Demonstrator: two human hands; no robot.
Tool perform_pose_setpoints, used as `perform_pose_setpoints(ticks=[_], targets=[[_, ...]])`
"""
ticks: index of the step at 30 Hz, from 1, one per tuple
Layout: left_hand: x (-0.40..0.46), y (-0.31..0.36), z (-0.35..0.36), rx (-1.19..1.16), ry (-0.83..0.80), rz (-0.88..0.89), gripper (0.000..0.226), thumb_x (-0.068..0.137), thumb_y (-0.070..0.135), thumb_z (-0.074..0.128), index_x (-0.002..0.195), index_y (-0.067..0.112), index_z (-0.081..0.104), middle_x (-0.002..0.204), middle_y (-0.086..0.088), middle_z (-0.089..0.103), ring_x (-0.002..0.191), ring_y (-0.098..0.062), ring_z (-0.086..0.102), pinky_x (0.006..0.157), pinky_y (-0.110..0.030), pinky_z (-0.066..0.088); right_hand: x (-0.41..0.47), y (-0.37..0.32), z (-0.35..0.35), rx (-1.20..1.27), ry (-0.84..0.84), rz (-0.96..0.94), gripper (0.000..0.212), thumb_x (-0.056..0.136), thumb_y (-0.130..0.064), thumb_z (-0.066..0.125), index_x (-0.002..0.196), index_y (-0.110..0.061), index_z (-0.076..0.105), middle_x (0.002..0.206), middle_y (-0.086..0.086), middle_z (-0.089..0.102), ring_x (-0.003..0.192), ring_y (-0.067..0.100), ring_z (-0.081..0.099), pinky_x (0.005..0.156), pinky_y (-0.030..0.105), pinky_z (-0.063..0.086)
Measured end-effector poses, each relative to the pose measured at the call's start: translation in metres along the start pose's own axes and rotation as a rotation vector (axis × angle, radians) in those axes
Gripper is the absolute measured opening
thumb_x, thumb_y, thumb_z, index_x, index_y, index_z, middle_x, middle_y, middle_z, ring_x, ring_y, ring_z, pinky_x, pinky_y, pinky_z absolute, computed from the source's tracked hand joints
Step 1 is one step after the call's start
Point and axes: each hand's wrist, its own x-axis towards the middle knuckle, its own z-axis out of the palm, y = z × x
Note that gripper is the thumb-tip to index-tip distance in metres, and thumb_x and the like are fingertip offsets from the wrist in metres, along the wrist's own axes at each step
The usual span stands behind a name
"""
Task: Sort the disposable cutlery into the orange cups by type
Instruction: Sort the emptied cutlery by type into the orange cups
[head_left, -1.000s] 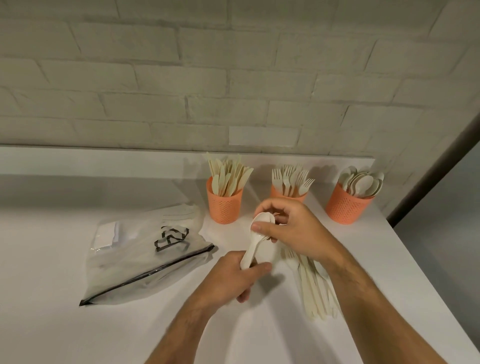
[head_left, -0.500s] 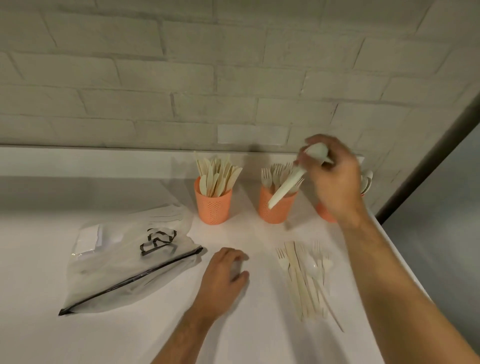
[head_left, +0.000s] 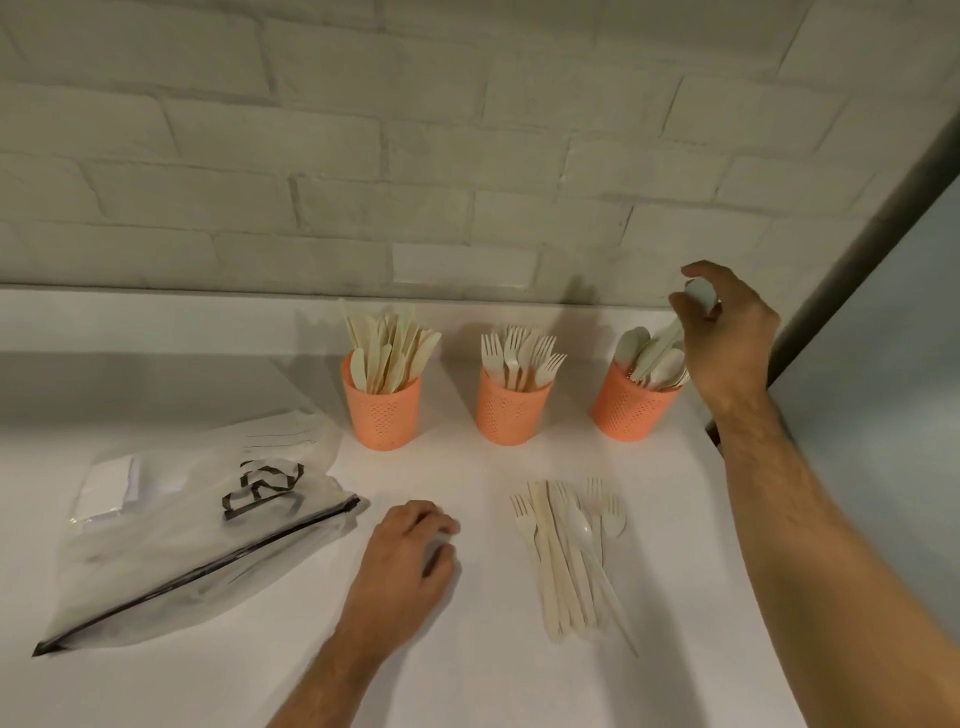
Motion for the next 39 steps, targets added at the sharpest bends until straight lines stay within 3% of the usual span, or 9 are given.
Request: perform_pose_setpoints(ticks=[3,11,15,22,26,28,31,35,39], targets=[[0.000,-0.001,0.000,-0.001,0.001,0.007,0.023,0.083,0.025,0.057,0.102,0.024,0.070,0.106,0.018,0.056,0.105,0.001,0.047,0.093,-0.023,0.040,-0.006,0.008,-0.005,-0.045,0.056,0.016,0.029,0.092,-0.012,0.069,0.120,-0.009,0.068,0.115,0.012,0.072,0.093,0.031,0.069,0.084,0.035,0.056],[0.001,-0.001,0.001,0.016,-0.005,0.006,0.031,0.082,0.034,0.047,0.100,0.024,0.069,0.105,0.017,0.057,0.104,-0.002,0.049,0.092,-0.016,0.035,-0.016,0.017,0.004,-0.114,0.096,0.092,0.030,0.092,-0.010,0.067,0.122,-0.006,0.068,0.112,0.016,0.072,0.094,0.032,0.069,0.082,0.022,0.045],[0.001,0.000,0.000,0.011,-0.010,-0.009,0.025,0.082,0.028,0.052,0.100,0.025,0.069,0.105,0.019,0.056,0.104,-0.001,0.048,0.092,-0.017,0.035,-0.032,0.028,0.023,-0.240,-0.001,0.056,0.029,0.093,-0.019,0.066,0.120,-0.008,0.068,0.108,0.016,0.074,0.096,0.035,0.069,0.083,0.039,0.055],[0.002,0.000,0.000,0.032,-0.023,0.012,0.032,0.081,0.033,0.045,0.100,0.023,0.069,0.104,0.015,0.057,0.103,-0.006,0.052,0.092,-0.021,0.039,-0.059,0.028,0.032,-0.491,-0.169,0.093,0.044,0.102,-0.036,0.045,0.141,-0.017,0.051,0.154,0.001,0.044,0.148,0.032,0.027,0.110,0.057,0.021],[0.005,0.012,0.004,0.152,-0.027,-0.015,0.035,0.079,0.034,0.044,0.092,0.017,0.071,0.094,0.004,0.061,0.088,-0.020,0.059,0.078,-0.035,0.051,-0.078,-0.011,-0.006,-0.342,-0.227,0.204,0.034,0.093,-0.025,0.049,0.121,-0.012,0.062,0.121,0.011,0.064,0.110,0.036,0.059,0.083,0.042,0.045],[0.009,0.040,0.007,0.272,-0.085,-0.075,0.043,0.082,0.044,0.040,0.086,0.014,0.070,0.086,-0.003,0.062,0.080,-0.028,0.061,0.070,-0.038,0.052,-0.105,-0.021,-0.023,-0.371,-0.618,0.456,0.024,0.094,-0.027,0.052,0.106,-0.011,0.065,0.103,0.009,0.067,0.093,0.031,0.063,0.074,0.035,0.050],[0.017,0.088,0.021,0.343,-0.295,-0.268,0.051,0.092,0.055,0.039,0.107,0.011,0.060,0.106,-0.006,0.061,0.101,-0.028,0.059,0.084,-0.035,0.047,-0.145,-0.029,-0.035,-0.393,-1.111,0.694,0.031,0.083,-0.046,0.064,0.079,-0.017,0.053,0.082,0.001,0.060,0.079,0.021,0.060,0.057,0.026,0.041],[0.031,0.117,0.043,0.393,-0.397,-0.303,0.056,0.092,0.056,0.044,0.123,0.009,0.051,0.120,-0.007,0.056,0.112,-0.028,0.056,0.088,-0.037,0.046,-0.182,-0.048,-0.022,-0.337,-1.002,0.704,0.047,0.072,-0.059,0.072,0.092,-0.018,0.060,0.090,-0.002,0.065,0.083,0.020,0.063,0.066,0.030,0.053],[0.040,0.115,0.042,0.387,-0.418,-0.337,0.044,0.090,0.039,0.054,0.121,0.008,0.049,0.121,-0.008,0.055,0.112,-0.029,0.056,0.087,-0.036,0.047,-0.185,-0.050,-0.021,-0.295,-0.908,0.733,0.031,0.079,-0.034,0.074,0.096,-0.012,0.058,0.088,-0.003,0.057,0.080,0.020,0.057,0.068,0.028,0.049]])
